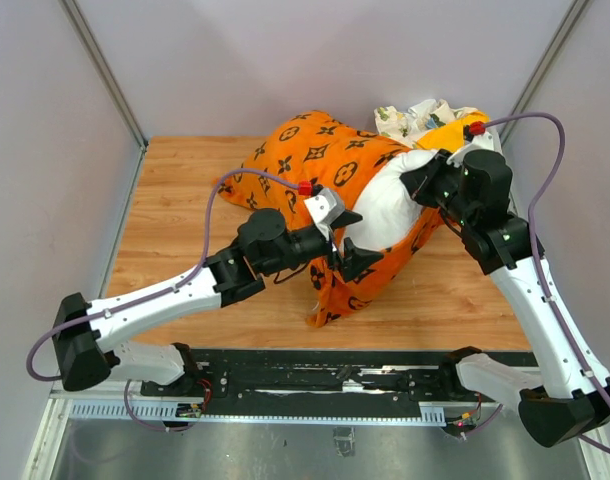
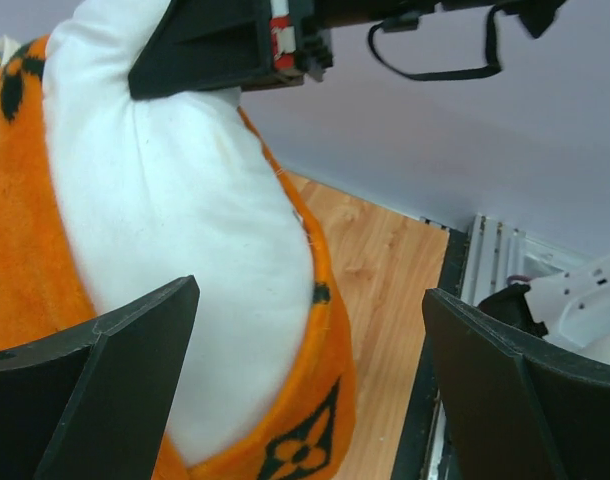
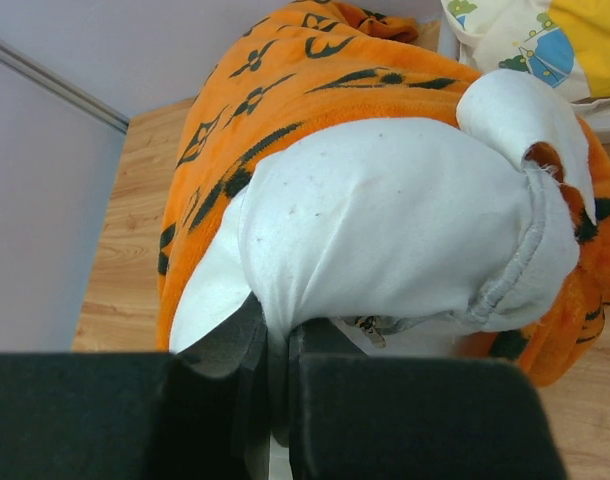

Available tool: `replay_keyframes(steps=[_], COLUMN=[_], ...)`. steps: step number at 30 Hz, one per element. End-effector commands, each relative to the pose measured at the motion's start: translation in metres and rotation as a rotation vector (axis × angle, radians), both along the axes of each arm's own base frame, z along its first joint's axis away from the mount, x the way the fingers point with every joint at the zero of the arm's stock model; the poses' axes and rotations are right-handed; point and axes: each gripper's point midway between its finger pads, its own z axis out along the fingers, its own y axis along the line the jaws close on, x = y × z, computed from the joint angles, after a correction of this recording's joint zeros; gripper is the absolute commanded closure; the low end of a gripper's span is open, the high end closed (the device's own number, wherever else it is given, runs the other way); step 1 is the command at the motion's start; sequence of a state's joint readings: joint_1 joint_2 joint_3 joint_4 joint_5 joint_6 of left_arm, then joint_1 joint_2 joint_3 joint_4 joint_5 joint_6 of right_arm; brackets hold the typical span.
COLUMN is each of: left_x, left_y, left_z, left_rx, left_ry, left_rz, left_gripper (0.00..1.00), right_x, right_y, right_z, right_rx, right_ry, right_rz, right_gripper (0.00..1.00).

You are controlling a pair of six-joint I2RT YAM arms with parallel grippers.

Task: Remove the pillowcase from the pillow
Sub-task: Remove the pillow from the pillowcase.

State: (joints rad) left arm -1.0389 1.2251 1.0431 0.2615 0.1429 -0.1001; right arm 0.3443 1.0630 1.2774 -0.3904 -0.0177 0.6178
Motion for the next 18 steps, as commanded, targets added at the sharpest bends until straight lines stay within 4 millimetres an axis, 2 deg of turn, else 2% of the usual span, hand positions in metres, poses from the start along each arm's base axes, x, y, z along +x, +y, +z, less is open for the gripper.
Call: replay_keyframes(steps=[1,5,9,13,15,18], left_x=[0.024,0.036,0.042,0.05,0.057,0.065], left_y=[-0.01,-0.022,-0.026,-0.038,-0.048,-0.061], left_z=[0.014,0.007,0.014,0.024,0.016,-0.012], left_rx=[-0.058,-0.04,-0.085,-0.1,-0.071,0.003], left_ry=[-0.005,0.013,-0.005,0.0,0.027,0.074], left_rz=[0.091,0.117,0.135,0.137,0.149,0.158], left_gripper=[0.01,0.04,0.04,0.03,0.03,0.07], right_x=[-0.001,-0.001,-0.001,-0.001,-0.003,-0.007], right_y=[0.009,0.011,0.017,0.026,0.031,0.035], right_z=[0.024,0.027,0.025,0.023,0.024,0.03], right_rx=[0.036,0.04,0.042,0.05,0.054,0.057], right_ry=[-0.094,-0.1,-0.095,-0.085,-0.085,-0.094], right_rz=[0.025,0.033,0.049,0.07,0.081,0.091], right_gripper=[0.99,0.99,0.99,0.99,0.99,0.99])
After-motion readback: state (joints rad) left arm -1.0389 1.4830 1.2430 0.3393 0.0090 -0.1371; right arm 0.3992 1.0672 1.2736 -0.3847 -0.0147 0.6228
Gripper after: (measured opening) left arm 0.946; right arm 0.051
